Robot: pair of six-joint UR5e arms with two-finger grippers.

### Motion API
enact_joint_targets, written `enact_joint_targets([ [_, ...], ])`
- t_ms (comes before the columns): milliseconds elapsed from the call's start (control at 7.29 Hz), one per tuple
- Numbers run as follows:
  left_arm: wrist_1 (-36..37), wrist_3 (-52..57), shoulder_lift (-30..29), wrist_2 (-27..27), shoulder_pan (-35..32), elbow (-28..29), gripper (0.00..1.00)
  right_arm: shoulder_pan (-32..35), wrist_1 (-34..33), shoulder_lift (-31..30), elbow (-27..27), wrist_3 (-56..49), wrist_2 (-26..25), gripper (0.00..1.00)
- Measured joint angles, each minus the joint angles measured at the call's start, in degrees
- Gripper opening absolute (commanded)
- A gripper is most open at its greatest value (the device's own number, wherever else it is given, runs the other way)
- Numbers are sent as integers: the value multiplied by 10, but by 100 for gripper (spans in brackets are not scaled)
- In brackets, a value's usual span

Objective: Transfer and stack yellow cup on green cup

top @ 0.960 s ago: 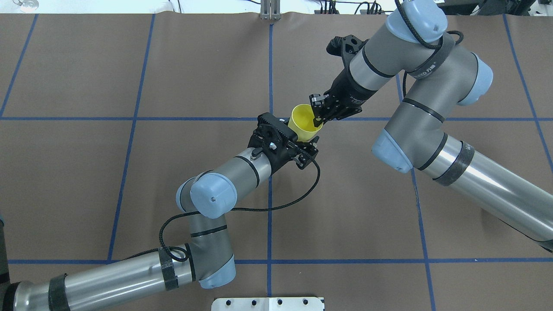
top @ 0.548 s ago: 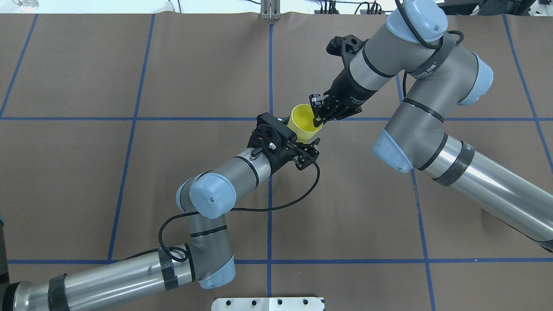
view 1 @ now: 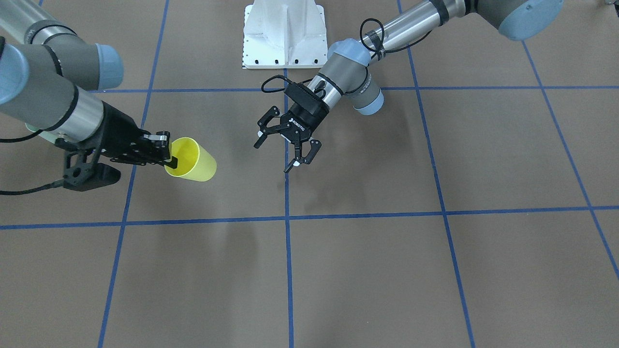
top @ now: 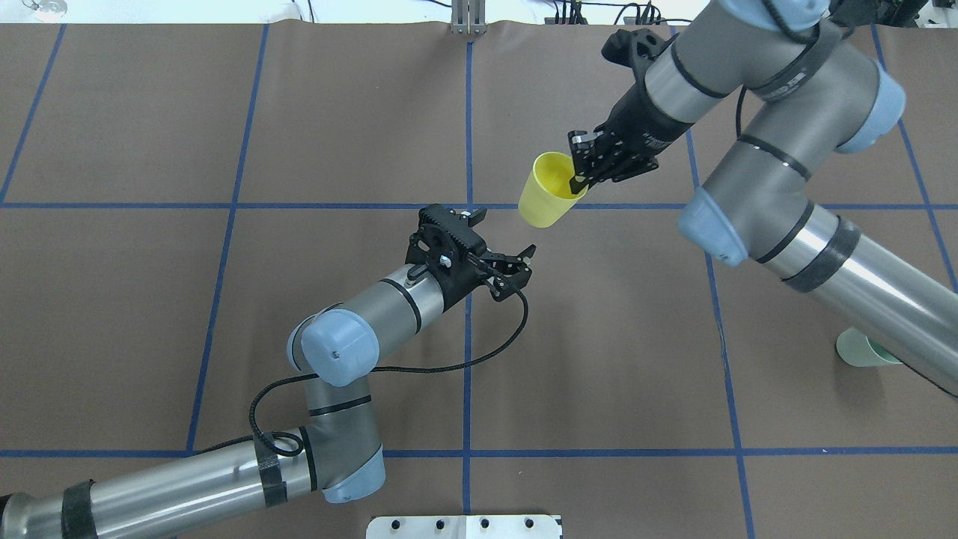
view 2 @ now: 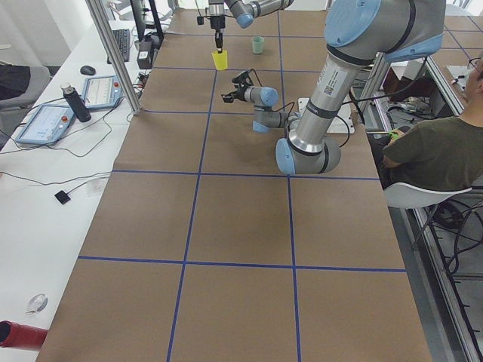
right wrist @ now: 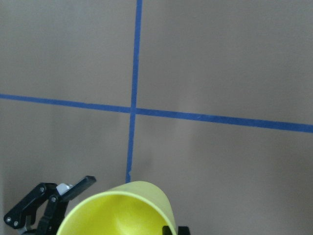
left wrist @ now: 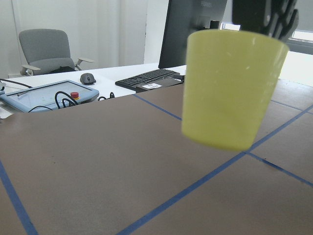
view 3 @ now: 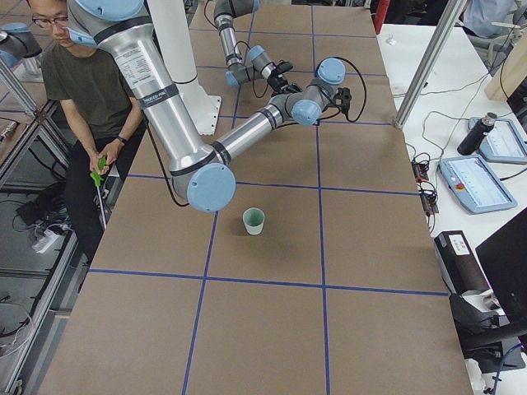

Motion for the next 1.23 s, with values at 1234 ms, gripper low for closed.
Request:
enact_joint_targets([
  [1234,175,-226,4,-210,-226,109,100,87,8,-440,212,-206,-180,0],
])
